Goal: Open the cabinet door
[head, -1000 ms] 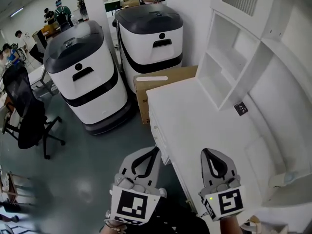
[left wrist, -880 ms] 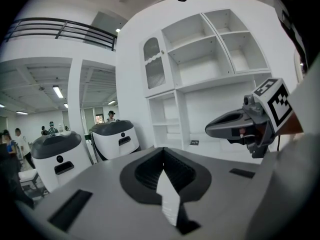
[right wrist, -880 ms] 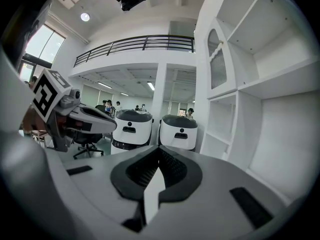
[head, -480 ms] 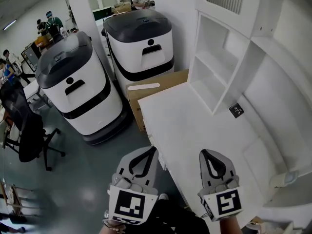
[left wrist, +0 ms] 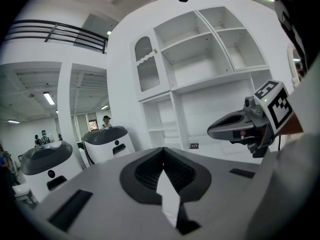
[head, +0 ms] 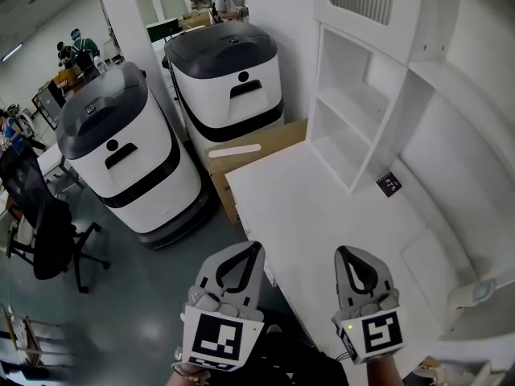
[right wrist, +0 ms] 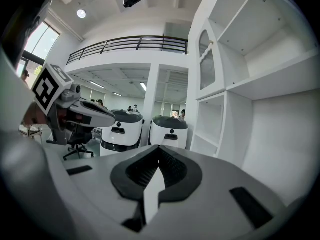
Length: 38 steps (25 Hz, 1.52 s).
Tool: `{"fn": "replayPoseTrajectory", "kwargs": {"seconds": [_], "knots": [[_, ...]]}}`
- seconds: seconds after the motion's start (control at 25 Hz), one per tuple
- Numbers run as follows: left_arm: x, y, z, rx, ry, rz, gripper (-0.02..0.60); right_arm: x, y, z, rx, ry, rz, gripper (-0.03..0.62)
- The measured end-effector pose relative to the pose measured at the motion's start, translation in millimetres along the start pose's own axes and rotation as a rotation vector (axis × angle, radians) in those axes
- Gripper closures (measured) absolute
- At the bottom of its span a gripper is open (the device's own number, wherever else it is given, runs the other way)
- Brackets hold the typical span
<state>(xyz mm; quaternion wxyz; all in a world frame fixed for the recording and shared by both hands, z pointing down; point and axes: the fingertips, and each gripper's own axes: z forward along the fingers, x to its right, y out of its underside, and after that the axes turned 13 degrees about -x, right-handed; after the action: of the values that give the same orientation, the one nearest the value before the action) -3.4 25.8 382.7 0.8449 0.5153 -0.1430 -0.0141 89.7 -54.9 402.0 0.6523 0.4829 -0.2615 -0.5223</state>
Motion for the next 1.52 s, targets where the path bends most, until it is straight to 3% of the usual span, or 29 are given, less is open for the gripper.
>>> {"fn": "replayPoseTrajectory", "kwargs": {"seconds": [0.48, 1.12, 1.52], "knots": [[-1.0, -22.9, 42.2, 0.040, 0.140, 0.031, 0.581, 26.8, -2.7, 12.8, -0.015, 0.119, 0.045, 0.594], [-28.4, -57.1, 146.3, 0.078, 0.412, 0.153, 0.581, 80.8, -20.1, 69.3, -0.095, 0.397, 0.150, 0.594], [-27.8, -81.1, 181.9, 0.135, 0.600, 0.241, 0.581, 98.7, -26.2, 65.6, -0.116, 0.598, 0.274, 0.594]]}}
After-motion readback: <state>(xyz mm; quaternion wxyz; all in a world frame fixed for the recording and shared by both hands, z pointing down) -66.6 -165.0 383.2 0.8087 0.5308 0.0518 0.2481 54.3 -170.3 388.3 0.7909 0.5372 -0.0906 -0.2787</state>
